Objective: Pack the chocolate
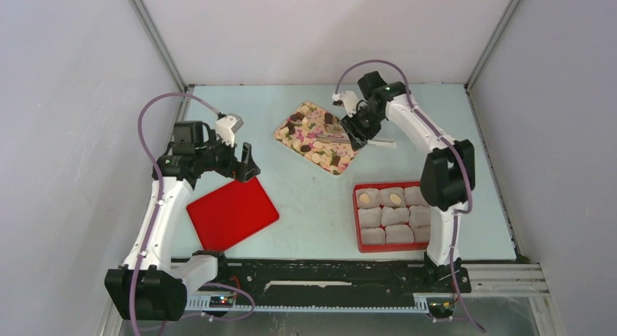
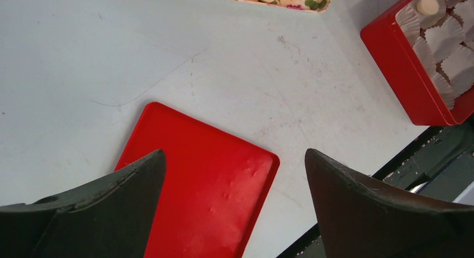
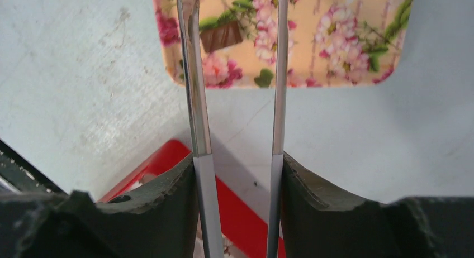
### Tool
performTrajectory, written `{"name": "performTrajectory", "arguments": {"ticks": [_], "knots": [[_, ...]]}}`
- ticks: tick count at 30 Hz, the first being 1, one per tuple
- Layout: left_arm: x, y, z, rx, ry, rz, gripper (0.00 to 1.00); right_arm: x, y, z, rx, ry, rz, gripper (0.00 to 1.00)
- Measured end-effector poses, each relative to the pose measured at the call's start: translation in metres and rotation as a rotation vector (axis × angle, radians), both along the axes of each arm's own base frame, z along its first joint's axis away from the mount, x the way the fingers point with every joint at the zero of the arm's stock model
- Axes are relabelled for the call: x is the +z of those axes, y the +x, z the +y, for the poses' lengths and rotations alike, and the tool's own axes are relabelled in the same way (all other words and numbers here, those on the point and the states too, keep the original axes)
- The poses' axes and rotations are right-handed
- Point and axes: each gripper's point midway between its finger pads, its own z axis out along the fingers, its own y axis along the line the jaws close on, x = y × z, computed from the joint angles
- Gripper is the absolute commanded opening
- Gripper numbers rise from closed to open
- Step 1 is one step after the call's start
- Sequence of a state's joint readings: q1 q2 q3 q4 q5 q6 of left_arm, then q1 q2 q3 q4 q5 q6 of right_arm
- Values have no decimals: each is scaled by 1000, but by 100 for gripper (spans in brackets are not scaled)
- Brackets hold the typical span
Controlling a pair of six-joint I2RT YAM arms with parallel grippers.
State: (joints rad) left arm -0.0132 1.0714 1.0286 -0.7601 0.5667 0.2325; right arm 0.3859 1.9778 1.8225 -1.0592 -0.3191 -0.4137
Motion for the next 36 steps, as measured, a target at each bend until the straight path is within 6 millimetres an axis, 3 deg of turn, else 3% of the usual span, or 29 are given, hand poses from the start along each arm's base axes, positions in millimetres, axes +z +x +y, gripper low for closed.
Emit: {"name": "performTrajectory", "arguments": {"ticks": [4, 10, 20, 25, 30, 36], "knots": [[-1, -2, 0, -2, 3, 9, 98, -23, 13, 12, 10, -13, 34, 50], [-1, -2, 0, -2, 2, 9, 98, -54, 11, 15, 16, -45, 110, 45], [0, -1, 0, -3, -2, 1, 98, -47, 15, 20, 23, -41, 98, 28], [2, -1, -1, -6, -8, -7, 98, -44, 11, 21, 31, -40, 104, 26], [5, 2, -4, -11, -19, -21, 98, -16, -9, 9, 27, 16, 96, 26], [-3, 2, -19, -72, -14, 1, 99, 55, -57, -37, -30, 92, -21, 26]]}}
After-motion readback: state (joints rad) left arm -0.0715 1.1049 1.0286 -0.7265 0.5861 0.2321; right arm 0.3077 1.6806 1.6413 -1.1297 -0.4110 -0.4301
